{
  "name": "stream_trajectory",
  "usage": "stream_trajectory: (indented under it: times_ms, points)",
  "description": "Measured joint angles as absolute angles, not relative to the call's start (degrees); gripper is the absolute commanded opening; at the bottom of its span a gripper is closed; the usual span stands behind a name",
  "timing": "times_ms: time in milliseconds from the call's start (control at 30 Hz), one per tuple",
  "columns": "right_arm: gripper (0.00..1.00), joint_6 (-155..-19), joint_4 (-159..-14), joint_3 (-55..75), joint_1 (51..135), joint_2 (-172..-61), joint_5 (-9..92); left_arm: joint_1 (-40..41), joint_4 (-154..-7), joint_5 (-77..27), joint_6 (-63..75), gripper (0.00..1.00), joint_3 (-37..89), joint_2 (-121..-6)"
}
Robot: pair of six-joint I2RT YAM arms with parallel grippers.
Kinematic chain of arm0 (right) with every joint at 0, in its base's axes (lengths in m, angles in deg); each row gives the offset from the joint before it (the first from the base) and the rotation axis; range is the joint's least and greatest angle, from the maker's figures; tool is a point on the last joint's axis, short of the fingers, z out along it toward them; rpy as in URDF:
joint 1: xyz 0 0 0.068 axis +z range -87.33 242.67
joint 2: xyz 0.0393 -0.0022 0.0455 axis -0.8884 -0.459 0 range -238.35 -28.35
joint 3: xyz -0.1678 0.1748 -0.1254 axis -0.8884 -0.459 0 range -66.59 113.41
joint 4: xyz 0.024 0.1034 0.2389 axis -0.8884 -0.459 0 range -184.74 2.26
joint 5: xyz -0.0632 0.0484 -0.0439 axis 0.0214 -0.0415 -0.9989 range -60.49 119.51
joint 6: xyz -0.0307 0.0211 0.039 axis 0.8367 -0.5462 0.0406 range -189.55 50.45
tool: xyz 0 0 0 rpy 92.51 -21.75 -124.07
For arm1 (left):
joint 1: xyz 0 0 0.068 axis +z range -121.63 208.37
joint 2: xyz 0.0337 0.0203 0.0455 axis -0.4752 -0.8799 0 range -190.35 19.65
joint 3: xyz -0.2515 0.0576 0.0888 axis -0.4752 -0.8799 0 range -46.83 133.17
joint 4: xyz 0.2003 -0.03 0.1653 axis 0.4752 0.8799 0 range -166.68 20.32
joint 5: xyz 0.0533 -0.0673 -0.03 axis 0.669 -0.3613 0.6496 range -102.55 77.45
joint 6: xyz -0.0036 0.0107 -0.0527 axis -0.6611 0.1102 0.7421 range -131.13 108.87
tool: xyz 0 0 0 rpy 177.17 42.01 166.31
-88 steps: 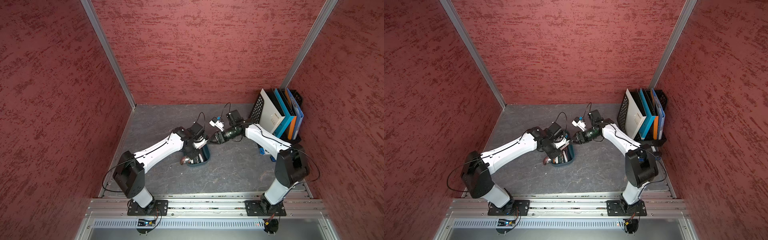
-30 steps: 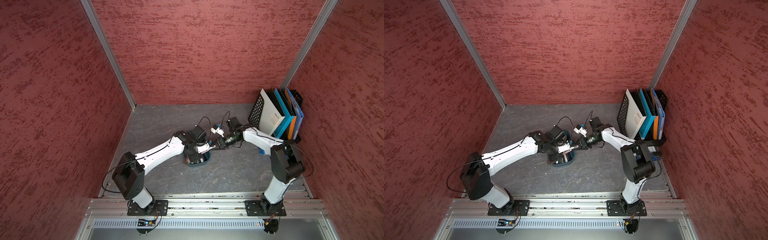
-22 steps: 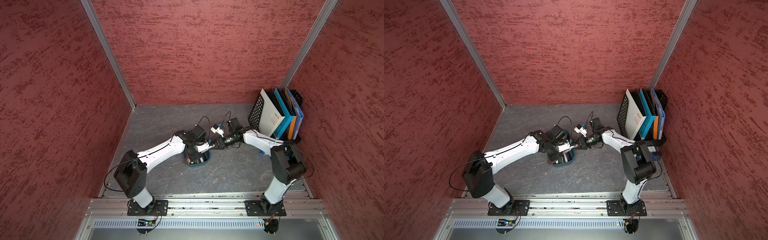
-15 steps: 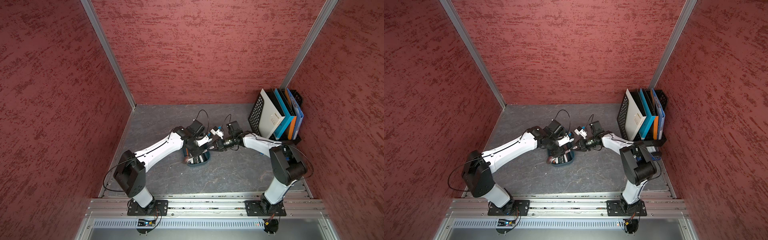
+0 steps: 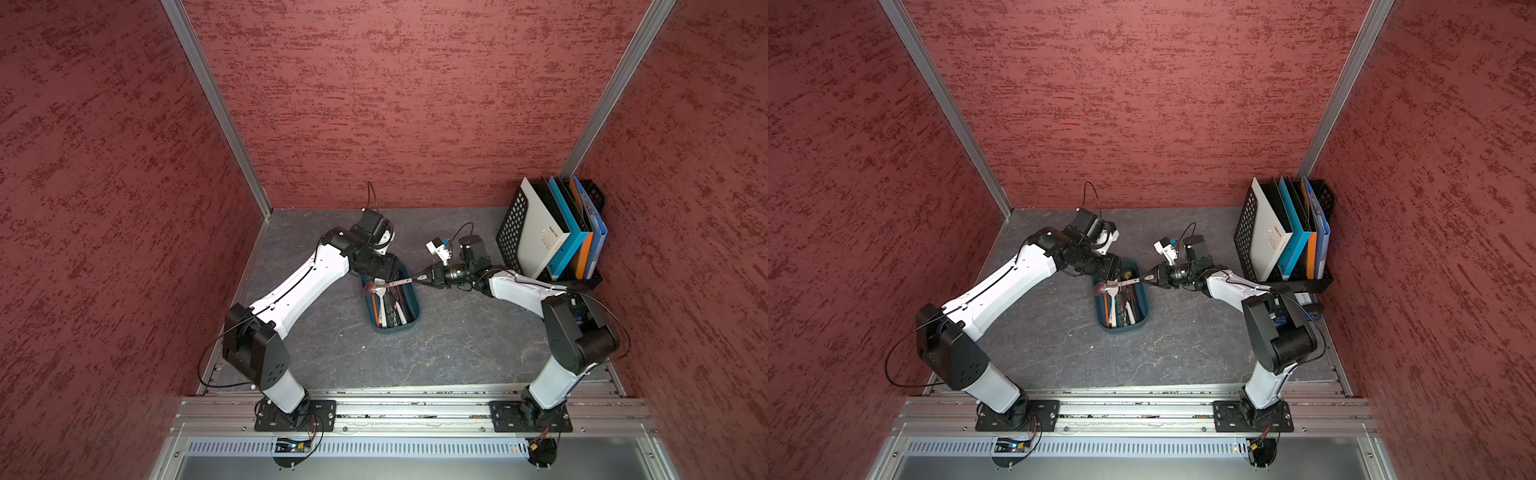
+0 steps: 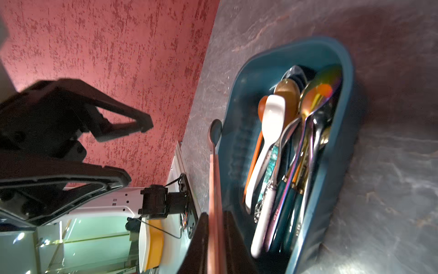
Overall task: Put the spoon into the storage box
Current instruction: Adjust the spoon.
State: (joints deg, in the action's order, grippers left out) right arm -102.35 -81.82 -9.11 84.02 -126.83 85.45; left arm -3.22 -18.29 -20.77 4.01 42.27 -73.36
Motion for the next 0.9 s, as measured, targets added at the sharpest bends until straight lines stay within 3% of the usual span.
stream_trajectory:
  times_ms: [433, 733, 900]
  points:
    - [0.00, -106.7, -67.4, -14.8, 83.7, -124.8, 75.9, -3.7, -32.2, -26.0, 56.5, 0.68, 29.6, -74.0]
    - [0.00, -105.0, -66.2, -15.9, 84.6, -121.5, 75.4, -7.0, -40.2, -16.0, 75.7, 0.73, 28.8, -74.3]
    - [0.00, -104.1, -66.2, -16.8, 84.9, -121.1, 74.9, -9.1, -42.5, -11.6, 81.8, 0.71, 28.1, -74.3]
